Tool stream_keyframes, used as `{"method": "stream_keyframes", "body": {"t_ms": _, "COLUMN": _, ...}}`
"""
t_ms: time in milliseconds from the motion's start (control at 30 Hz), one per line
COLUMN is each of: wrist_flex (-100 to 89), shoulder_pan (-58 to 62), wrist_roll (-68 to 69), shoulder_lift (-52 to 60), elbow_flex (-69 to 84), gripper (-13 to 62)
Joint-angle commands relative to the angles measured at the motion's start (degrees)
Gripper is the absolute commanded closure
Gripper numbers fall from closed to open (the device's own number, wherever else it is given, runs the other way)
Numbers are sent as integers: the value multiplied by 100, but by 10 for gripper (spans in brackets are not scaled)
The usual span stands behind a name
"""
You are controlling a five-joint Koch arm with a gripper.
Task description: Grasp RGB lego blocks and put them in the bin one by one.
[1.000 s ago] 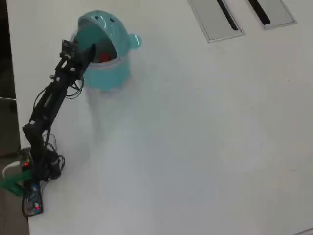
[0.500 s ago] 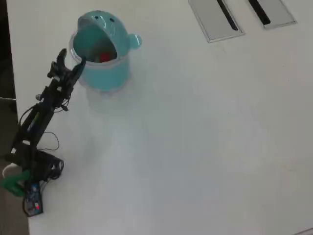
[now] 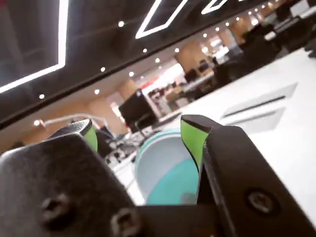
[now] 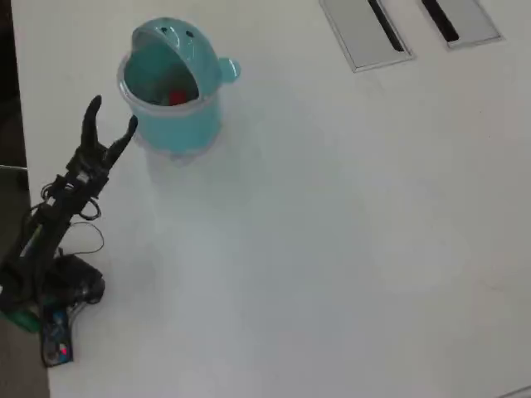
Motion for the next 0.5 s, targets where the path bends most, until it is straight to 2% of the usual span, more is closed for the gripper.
{"method": "stream_keyframes", "body": {"t_ms": 0, "wrist_flex": -220, "shoulder_pan": 26, "wrist_roll": 220, "shoulder_lift": 387, "elbow_flex": -88, "gripper": 178}}
{"method": "stream_keyframes", "body": {"t_ms": 300, "wrist_flex": -264, "shoulder_pan": 870, "wrist_roll": 2452, "shoulder_lift": 431, "elbow_flex": -53, "gripper": 168}}
{"method": "stream_keyframes", "body": {"t_ms": 467, "wrist_flex": -272, "shoulder_pan": 1441, "wrist_roll": 3199, "shoulder_lift": 431, "elbow_flex": 53, "gripper": 161}}
